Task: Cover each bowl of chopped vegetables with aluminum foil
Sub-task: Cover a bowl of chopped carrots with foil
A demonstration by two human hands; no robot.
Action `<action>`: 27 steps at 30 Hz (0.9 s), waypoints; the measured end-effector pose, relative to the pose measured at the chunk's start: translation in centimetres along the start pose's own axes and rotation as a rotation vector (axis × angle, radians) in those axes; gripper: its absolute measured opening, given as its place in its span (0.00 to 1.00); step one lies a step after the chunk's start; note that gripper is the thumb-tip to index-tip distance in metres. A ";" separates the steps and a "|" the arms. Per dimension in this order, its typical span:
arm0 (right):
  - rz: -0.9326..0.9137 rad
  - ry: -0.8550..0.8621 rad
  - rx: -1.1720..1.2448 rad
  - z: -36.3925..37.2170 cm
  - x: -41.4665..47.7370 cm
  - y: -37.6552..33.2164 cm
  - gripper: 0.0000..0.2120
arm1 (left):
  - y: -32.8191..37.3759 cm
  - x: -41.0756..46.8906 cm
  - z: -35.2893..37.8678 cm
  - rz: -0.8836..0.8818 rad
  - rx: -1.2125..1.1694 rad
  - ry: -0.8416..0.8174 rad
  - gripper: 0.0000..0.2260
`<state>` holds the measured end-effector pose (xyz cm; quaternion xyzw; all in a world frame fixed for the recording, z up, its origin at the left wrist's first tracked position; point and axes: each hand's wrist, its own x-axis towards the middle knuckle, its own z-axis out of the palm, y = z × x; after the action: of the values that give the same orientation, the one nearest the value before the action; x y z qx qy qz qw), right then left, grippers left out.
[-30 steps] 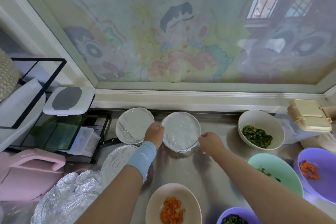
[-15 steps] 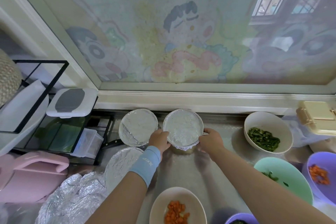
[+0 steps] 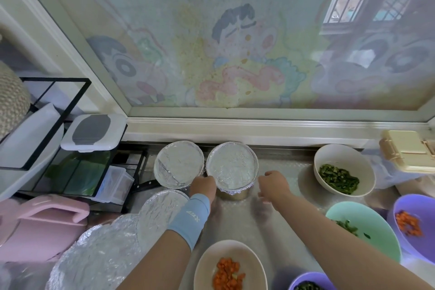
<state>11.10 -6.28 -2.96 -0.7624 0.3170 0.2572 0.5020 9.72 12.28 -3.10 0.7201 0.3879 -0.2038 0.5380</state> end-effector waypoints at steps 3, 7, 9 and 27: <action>0.090 -0.049 0.108 0.4 -0.7 0.0 0.05 | -0.6 -1.3 0.5 -0.125 -0.171 -0.124 0.05; 0.022 -0.056 0.147 1.3 0.1 0.4 0.07 | -0.9 -1.8 1.4 -0.301 -0.523 -0.247 0.06; 0.011 -0.063 0.105 1.5 0.5 0.5 0.08 | -0.9 -1.7 1.6 -0.261 -0.581 -0.263 0.10; -0.220 -0.524 -0.896 1.3 -6.7 7.2 0.23 | -5.1 -7.3 -1.3 0.188 0.716 -0.397 0.14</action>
<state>1.13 -5.71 -2.99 -0.8411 -0.0417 0.4952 0.2135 1.09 11.65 -0.56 0.8406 0.1141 -0.4106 0.3343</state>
